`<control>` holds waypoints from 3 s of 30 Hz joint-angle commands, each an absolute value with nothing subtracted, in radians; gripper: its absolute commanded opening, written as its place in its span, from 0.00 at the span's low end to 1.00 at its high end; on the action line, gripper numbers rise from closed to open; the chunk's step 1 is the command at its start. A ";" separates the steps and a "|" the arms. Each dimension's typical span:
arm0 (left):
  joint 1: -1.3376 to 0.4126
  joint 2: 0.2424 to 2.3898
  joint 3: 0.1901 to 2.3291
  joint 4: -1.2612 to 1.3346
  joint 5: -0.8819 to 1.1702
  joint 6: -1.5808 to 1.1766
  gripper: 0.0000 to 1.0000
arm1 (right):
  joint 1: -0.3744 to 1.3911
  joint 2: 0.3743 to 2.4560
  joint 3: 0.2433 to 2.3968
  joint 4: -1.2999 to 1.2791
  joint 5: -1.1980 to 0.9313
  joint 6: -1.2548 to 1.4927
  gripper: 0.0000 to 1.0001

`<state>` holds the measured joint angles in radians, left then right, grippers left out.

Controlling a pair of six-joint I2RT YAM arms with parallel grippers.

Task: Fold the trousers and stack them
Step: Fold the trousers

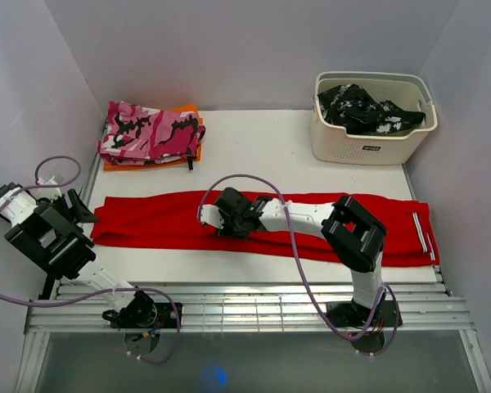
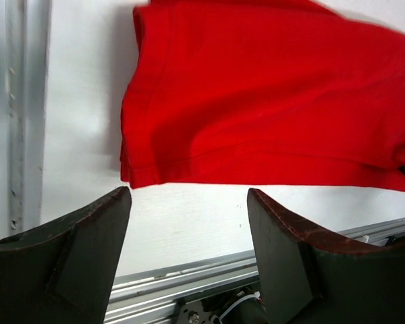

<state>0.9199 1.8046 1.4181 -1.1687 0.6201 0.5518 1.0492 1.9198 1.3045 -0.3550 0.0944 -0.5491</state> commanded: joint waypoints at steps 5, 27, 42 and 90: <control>0.939 1.706 1.232 -1.022 0.537 0.502 0.73 | 1.037 1.922 1.246 -0.265 0.193 -0.545 0.25; 0.939 1.744 1.215 -0.953 0.558 0.367 0.60 | 1.008 1.885 1.319 -0.311 0.187 -0.526 0.08; 0.939 1.733 1.146 -0.876 0.499 0.278 0.47 | 0.982 1.890 1.351 -0.325 0.167 -0.505 0.08; 0.735 1.822 1.170 -0.710 0.423 0.288 0.52 | 0.980 1.960 1.293 -0.431 -0.040 -0.517 0.08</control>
<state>0.7574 1.8126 1.1866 -0.7170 0.3832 0.2798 0.9829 1.9388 1.3117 -0.3965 -0.0162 -0.5232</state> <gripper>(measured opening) 0.523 0.083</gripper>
